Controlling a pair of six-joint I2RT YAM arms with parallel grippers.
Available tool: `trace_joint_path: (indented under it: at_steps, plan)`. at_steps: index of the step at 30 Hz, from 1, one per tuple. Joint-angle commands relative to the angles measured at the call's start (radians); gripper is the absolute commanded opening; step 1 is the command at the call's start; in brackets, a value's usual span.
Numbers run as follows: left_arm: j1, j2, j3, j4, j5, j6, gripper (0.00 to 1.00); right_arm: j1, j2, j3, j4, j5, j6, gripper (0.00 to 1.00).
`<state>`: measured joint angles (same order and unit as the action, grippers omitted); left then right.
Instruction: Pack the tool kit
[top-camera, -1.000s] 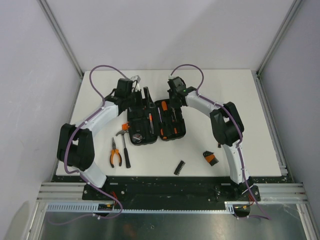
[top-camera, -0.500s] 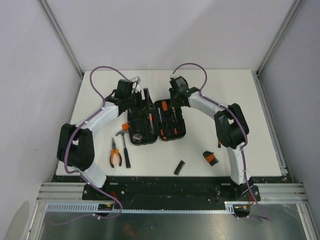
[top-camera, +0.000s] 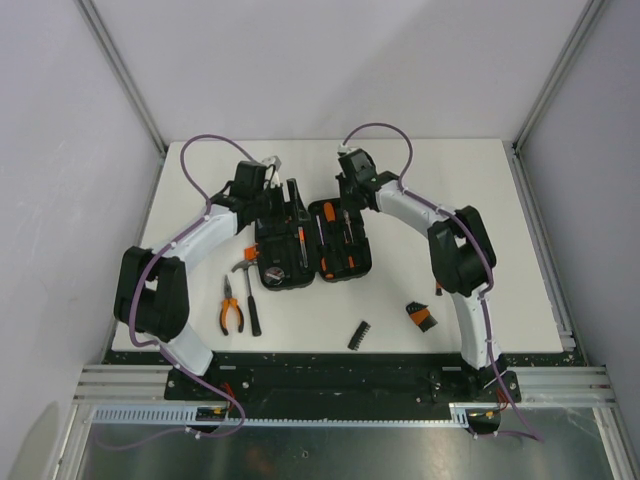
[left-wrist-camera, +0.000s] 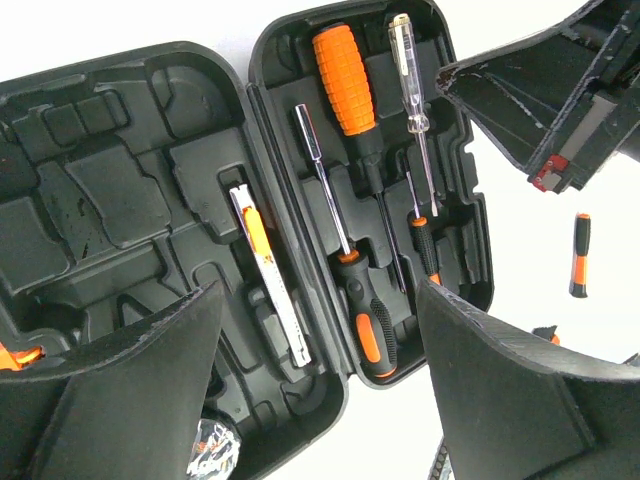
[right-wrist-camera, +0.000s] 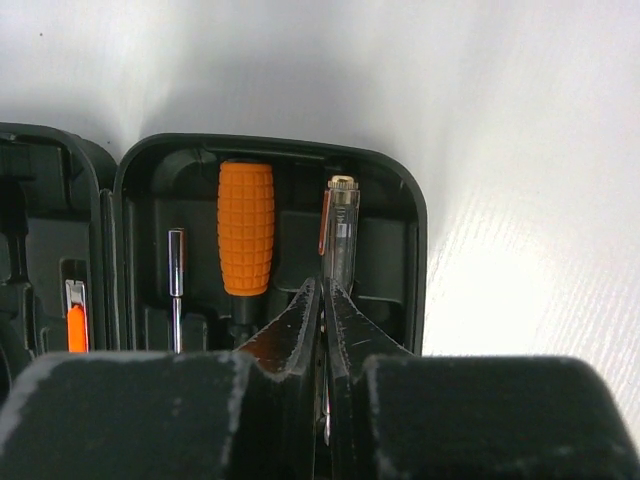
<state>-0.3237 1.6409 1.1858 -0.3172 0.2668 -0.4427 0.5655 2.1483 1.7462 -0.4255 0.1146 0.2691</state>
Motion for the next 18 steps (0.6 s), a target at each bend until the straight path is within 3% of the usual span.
trace_joint_path:
  at_steps: [1,18]
  plan:
    - [0.007,-0.014,-0.005,0.018,0.006,0.024,0.83,0.005,0.045,0.062,-0.019,-0.018,-0.010,0.08]
    - [0.007,-0.004,-0.001,0.016,0.008,0.024,0.82,0.006,0.125,0.070,-0.084,0.031,-0.010,0.06]
